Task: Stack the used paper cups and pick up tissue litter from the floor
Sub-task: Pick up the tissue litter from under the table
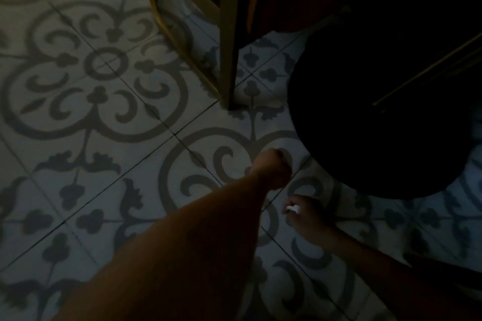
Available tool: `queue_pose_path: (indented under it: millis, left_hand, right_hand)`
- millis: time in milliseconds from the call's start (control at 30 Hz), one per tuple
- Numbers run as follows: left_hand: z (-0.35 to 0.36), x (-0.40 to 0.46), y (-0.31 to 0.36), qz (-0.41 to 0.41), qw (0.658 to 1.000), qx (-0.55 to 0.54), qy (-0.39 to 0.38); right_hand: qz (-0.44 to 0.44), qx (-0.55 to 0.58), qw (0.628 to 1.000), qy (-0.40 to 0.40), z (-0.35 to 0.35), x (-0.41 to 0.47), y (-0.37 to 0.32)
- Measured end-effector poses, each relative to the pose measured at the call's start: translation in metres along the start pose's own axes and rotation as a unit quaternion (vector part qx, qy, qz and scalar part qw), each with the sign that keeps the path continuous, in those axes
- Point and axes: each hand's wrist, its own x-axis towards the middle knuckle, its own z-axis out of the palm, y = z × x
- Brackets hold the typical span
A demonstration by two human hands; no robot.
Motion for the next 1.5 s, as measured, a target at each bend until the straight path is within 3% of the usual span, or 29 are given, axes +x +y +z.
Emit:
queue_pose_path:
  millis: [67, 133, 300, 467, 567, 767, 1033, 1200, 1433, 1500]
  left_hand:
    - [-0.021, -0.035, -0.002, -0.044, 0.987, -0.157, -0.001]
    - [-0.038, -0.082, -0.008, -0.121, 0.945, -0.305, 0.009]
    - [-0.075, -0.196, -0.006, -0.177, 0.908, -0.379, 0.028]
    - [-0.112, -0.28, 0.028, -0.203, 0.876, -0.432, 0.063]
    - [-0.133, -0.318, 0.056, -0.208, 0.878, -0.428, 0.055]
    - [-0.132, -0.367, 0.104, -0.266, 0.867, -0.42, 0.014]
    - [-0.087, -0.398, 0.142, -0.275, 0.899, -0.339, -0.038]
    - [-0.025, -0.416, 0.142, -0.166, 0.941, -0.264, -0.129]
    - [0.116, -0.453, 0.162, -0.194, 0.954, -0.15, -0.173]
    - [0.159, -0.461, 0.167, -0.221, 0.951, -0.121, -0.181]
  right_hand:
    - [0.018, 0.056, 0.998, -0.016, -0.015, -0.012, -0.021]
    - [0.027, 0.096, 0.995, -0.014, -0.032, -0.029, -0.045]
    - [0.051, 0.172, 0.983, -0.043, -0.072, -0.11, -0.117]
    - [0.135, 0.247, 0.956, -0.078, -0.121, -0.188, -0.162]
    - [0.205, 0.329, 0.92, -0.066, -0.147, -0.229, -0.187]
    - [0.247, 0.399, 0.883, 0.004, -0.174, -0.287, -0.209]
    - [0.307, 0.507, 0.804, 0.048, -0.194, -0.334, -0.182]
    - [0.33, 0.554, 0.762, 0.064, -0.2, -0.373, -0.12]
    - [0.373, 0.637, 0.661, 0.133, -0.207, -0.471, 0.001]
    - [0.392, 0.665, 0.617, 0.152, -0.208, -0.501, 0.037]
